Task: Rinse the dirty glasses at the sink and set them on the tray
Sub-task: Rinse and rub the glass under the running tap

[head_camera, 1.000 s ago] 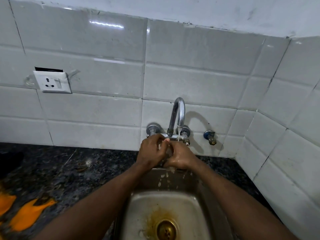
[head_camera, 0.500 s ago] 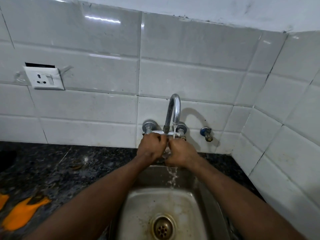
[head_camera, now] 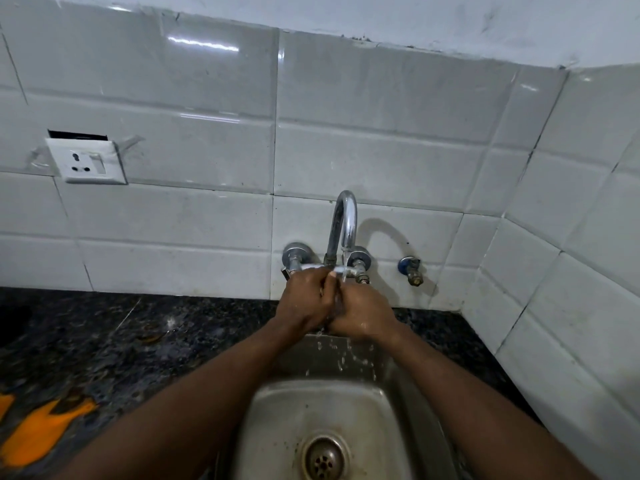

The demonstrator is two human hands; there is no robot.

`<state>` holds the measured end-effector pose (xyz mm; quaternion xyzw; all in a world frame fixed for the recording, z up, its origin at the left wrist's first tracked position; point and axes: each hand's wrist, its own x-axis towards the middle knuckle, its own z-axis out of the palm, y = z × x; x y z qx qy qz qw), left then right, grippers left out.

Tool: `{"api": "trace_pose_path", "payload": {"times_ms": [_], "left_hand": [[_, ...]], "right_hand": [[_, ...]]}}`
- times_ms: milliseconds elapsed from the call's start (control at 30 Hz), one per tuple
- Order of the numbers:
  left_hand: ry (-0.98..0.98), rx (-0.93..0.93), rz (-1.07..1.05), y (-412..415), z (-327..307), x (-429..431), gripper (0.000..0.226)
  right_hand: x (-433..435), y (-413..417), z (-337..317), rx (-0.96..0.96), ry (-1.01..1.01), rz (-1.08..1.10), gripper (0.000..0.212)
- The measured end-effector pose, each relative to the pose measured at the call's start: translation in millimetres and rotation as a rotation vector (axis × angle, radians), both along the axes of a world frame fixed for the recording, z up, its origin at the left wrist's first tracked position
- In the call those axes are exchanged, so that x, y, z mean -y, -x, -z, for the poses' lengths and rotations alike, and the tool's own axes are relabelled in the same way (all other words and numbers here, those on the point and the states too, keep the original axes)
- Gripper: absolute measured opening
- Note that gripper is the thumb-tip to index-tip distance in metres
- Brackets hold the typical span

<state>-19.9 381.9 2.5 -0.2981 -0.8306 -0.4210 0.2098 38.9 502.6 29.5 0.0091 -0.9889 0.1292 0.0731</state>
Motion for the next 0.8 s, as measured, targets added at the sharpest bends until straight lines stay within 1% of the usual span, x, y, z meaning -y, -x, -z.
{"api": "trace_pose_path", "payload": {"times_ms": [33, 67, 100, 200, 233, 267, 333, 367, 400, 433, 467, 500, 533, 567, 600, 667, 700, 733, 800], "left_hand": [[-0.008, -0.095, 0.049, -2.6, 2.2, 4.8, 0.035], [0.005, -0.140, 0.072, -1.8, 2.8, 7.1, 0.035], [0.031, -0.108, 0.057, 0.1, 1.9, 5.1, 0.036], [0.154, 0.116, -0.108, 2.3, -6.7, -10.9, 0.039], [0.135, 0.112, -0.122, 1.7, -7.1, -11.2, 0.040], [0.080, 0.058, -0.101, 0.1, -6.6, -8.8, 0.040], [-0.026, -0.100, 0.022, -3.4, -1.1, 0.6, 0.037], [-0.034, -0.137, 0.073, -4.7, 0.5, 3.4, 0.034], [-0.022, -0.117, 0.093, -4.8, -1.2, 3.6, 0.031], [0.029, -0.048, 0.057, -2.3, -4.1, -0.4, 0.031], [0.101, 0.041, -0.005, 0.6, -7.6, -6.5, 0.034], [0.147, 0.120, -0.047, 3.3, -10.3, -9.3, 0.038], [0.154, 0.155, -0.053, 7.5, -8.2, -8.8, 0.040], [0.126, 0.139, -0.029, 9.9, -3.6, -5.9, 0.039], [0.071, 0.100, 0.004, 9.6, -0.2, -1.4, 0.038], [-0.031, 0.023, 0.099, 9.3, 8.5, 7.1, 0.040], [-0.023, 0.025, 0.125, 10.4, 9.8, 7.9, 0.042], [0.027, 0.052, 0.126, 11.5, 7.5, 6.6, 0.042], [0.165, 0.166, 0.063, 12.1, -1.8, 0.5, 0.043]], "right_hand": [[-3.5, 0.9, -4.9, 0.089, 0.127, -0.011, 0.051], [-3.7, 0.2, -8.7, 0.161, 0.207, -0.023, 0.047], [-1.9, -0.8, -9.0, 0.171, 0.177, -0.011, 0.046], [3.2, 1.1, 4.2, -0.003, -0.091, 0.091, 0.057], [3.8, 1.2, 5.8, -0.040, -0.093, 0.076, 0.058], [2.4, 0.8, 4.6, -0.041, -0.022, 0.033, 0.054], [-2.9, -2.8, -7.3, 0.076, 0.252, -0.074, 0.036], [-4.0, -5.5, -11.5, 0.147, 0.332, -0.103, 0.035], [-3.4, -6.9, -11.4, 0.173, 0.381, -0.113, 0.036], [-0.9, -6.2, -8.4, 0.147, 0.323, -0.087, 0.034], [2.9, -4.9, -3.6, 0.079, 0.204, -0.048, 0.035], [5.5, -3.3, 1.5, 0.003, 0.060, -0.007, 0.042], [6.0, -1.1, 6.9, -0.036, -0.002, 0.010, 0.049], [4.9, -0.5, 8.9, -0.015, 0.025, -0.002, 0.052], [1.2, 1.7, 9.5, 0.037, 0.134, -0.029, 0.058], [-6.8, 1.8, 4.7, 0.221, 0.448, -0.046, 0.078], [-6.2, 0.7, 4.3, 0.268, 0.517, -0.048, 0.088], [-4.1, 1.9, 5.9, 0.261, 0.487, -0.043, 0.097], [4.4, 3.1, 10.8, 0.126, 0.185, -0.010, 0.114]]}}
